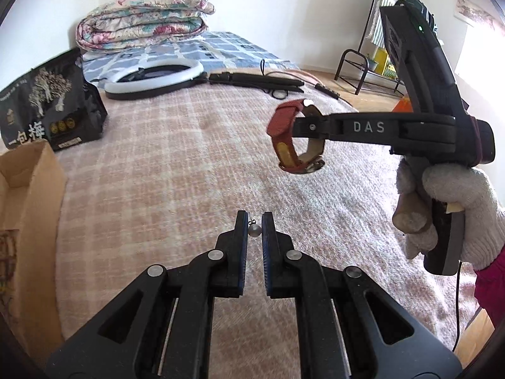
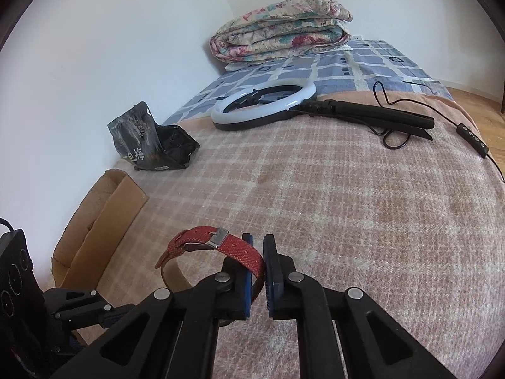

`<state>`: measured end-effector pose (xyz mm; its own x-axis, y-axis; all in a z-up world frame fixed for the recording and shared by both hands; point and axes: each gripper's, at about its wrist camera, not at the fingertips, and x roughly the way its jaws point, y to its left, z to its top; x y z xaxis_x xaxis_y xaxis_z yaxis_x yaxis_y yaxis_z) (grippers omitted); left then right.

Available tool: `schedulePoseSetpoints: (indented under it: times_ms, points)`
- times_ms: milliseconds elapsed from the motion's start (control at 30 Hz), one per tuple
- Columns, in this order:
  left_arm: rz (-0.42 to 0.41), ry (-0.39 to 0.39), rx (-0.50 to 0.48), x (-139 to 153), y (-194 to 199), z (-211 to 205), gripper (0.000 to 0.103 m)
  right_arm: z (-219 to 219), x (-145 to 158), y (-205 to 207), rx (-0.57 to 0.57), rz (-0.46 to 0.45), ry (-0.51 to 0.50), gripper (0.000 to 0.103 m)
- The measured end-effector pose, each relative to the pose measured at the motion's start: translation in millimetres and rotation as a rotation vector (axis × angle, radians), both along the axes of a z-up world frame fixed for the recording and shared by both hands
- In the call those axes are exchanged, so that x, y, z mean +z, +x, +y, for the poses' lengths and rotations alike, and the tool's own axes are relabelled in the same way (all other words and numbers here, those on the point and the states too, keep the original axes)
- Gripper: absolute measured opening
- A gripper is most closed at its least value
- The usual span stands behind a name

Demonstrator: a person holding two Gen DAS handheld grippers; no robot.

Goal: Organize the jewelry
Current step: 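Carry red watch and pearl earring over the cardboard box with both tools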

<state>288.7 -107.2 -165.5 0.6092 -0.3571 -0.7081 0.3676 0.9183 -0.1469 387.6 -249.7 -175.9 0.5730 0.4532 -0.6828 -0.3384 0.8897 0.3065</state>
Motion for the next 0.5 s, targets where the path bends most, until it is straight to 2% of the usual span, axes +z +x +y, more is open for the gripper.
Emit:
schedulePoseSetpoints:
  times_ms: [267,500]
  points:
    - [-0.041,-0.019,0.026,36.2,-24.5,32.0,0.007,19.7,35.4,-30.5,0.006,-0.021,-0.067,0.004]
    - [-0.077,-0.023,0.061,69.4,-45.3,74.1,0.007,50.2,63.3,-50.7,0.016,-0.044,-0.075,0.004]
